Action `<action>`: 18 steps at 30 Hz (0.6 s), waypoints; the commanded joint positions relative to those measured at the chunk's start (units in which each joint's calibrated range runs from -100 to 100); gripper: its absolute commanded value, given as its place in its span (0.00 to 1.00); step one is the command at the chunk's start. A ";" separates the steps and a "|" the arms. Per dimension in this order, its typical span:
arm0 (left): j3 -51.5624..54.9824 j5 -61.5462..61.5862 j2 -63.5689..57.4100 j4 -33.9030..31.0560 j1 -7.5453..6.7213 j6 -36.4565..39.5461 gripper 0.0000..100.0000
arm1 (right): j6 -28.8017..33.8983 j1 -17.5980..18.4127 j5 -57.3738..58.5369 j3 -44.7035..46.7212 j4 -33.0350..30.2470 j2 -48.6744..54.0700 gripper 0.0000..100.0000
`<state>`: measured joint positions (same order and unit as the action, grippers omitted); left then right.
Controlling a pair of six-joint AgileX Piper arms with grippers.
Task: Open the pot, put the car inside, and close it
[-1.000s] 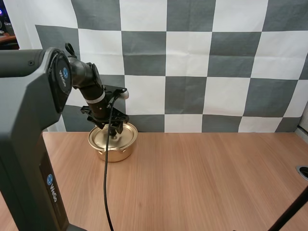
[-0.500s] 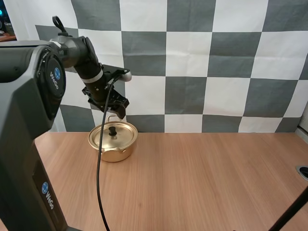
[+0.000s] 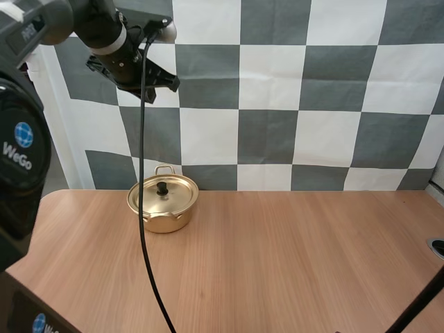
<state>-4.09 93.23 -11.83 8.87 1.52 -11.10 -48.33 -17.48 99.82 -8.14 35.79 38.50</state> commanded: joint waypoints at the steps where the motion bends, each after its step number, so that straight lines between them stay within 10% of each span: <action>1: 0.03 -3.16 -4.33 -8.02 0.02 5.65 0.05 | 1.45 -0.02 0.18 2.10 0.95 -0.04 0.00; 13: 0.03 -12.19 -14.68 -12.12 0.02 6.42 0.00 | -1.70 -0.02 0.18 18.61 6.36 0.07 0.00; 18: 1.89 -6.38 -20.40 -14.88 0.02 19.33 0.00 | -3.77 -0.02 0.18 19.67 7.54 0.07 0.00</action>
<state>-3.15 82.04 -30.07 -5.31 1.52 -1.23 -51.55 -17.48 100.00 11.44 42.63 38.49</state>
